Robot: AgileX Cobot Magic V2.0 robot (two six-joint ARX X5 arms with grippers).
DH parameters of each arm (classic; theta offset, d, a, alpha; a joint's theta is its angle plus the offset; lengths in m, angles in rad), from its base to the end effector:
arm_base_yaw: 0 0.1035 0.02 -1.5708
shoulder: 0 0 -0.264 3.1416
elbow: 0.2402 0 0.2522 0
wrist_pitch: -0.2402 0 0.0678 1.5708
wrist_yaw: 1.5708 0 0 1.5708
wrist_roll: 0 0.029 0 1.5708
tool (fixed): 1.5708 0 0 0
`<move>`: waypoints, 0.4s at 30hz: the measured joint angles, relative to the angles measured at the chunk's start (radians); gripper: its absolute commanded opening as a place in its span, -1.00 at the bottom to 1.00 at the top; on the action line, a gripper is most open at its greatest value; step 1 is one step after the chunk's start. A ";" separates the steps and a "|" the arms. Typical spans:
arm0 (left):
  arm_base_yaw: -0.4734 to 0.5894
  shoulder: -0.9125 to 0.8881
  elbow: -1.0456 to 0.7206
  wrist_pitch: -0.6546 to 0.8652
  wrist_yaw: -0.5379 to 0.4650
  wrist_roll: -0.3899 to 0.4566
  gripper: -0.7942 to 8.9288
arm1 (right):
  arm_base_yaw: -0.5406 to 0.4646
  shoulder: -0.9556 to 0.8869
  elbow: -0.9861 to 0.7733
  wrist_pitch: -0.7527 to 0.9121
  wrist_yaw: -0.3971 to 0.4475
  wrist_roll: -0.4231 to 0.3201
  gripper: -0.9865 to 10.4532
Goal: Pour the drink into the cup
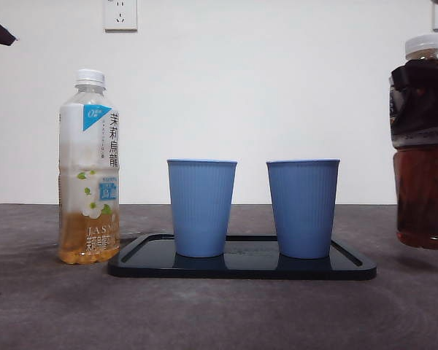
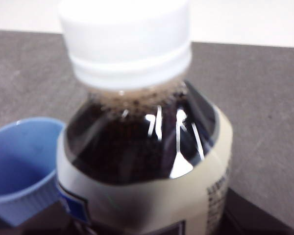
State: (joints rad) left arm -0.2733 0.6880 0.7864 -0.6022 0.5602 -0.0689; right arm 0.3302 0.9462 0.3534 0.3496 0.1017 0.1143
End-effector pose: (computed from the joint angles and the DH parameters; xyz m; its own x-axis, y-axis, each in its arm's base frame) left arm 0.1257 -0.0512 0.3103 0.5709 -0.7119 -0.4090 0.6431 0.6974 -0.3162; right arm 0.1865 0.0608 0.2073 0.9463 0.2170 -0.2396 -0.2019 0.9756 0.0864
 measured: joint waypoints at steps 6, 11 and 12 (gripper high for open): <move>0.000 0.000 0.000 0.000 0.000 0.000 0.18 | -0.037 0.133 0.000 0.150 -0.030 0.006 -0.51; 0.000 0.000 0.000 0.000 0.000 0.000 0.18 | -0.058 0.217 0.000 0.235 -0.050 0.011 -0.51; 0.000 0.000 0.000 0.000 0.000 0.000 0.18 | -0.059 0.229 0.000 0.246 -0.050 0.015 -0.51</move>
State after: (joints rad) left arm -0.2737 0.6884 0.7864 -0.6022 0.5602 -0.0689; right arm 0.2710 1.1751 0.3534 0.5961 0.0521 0.1291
